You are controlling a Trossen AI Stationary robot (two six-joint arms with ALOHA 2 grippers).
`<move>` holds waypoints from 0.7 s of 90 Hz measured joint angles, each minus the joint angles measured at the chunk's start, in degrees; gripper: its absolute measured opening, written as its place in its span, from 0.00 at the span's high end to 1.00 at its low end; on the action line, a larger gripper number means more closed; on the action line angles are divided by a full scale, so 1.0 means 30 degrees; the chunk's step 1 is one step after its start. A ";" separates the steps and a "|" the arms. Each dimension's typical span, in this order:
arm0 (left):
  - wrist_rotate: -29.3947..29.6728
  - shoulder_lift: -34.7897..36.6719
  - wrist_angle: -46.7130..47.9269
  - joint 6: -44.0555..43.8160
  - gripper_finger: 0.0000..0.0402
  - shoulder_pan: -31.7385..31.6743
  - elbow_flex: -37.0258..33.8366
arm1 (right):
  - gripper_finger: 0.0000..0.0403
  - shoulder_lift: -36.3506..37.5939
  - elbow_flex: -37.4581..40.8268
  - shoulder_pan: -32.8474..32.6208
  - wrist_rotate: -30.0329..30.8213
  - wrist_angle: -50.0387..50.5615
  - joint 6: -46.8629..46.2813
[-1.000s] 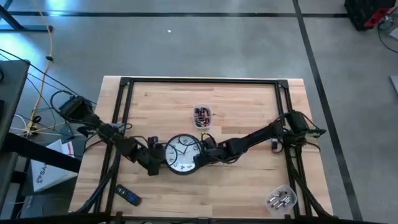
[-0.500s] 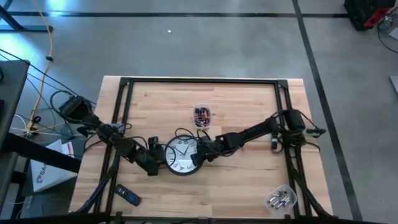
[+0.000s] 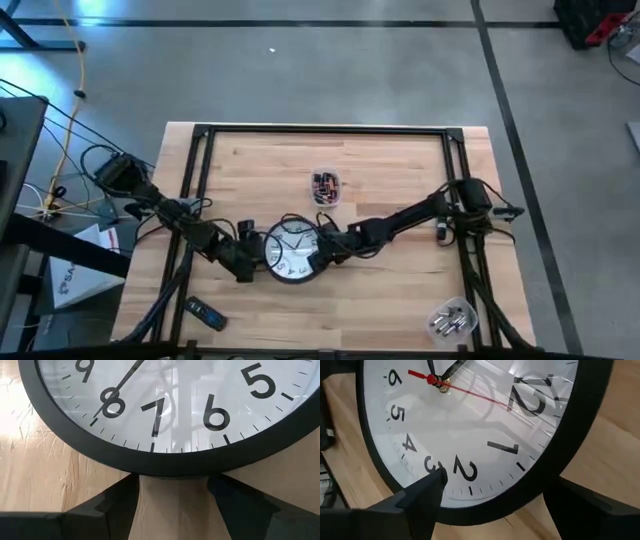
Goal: Insert battery
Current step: Insert the black battery into the black clock
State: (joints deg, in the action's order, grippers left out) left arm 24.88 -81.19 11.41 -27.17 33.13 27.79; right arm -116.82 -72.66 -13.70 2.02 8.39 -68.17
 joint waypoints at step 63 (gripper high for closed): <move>-0.0920 0.0831 0.1161 0.0230 0.42 -0.0054 0.0041 | 0.27 0.0863 -0.0226 -0.1587 0.3012 0.3431 1.2951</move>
State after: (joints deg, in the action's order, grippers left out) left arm 22.12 -78.70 14.90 -26.48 32.97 27.92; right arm -114.24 -73.34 -18.46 11.05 18.68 -29.31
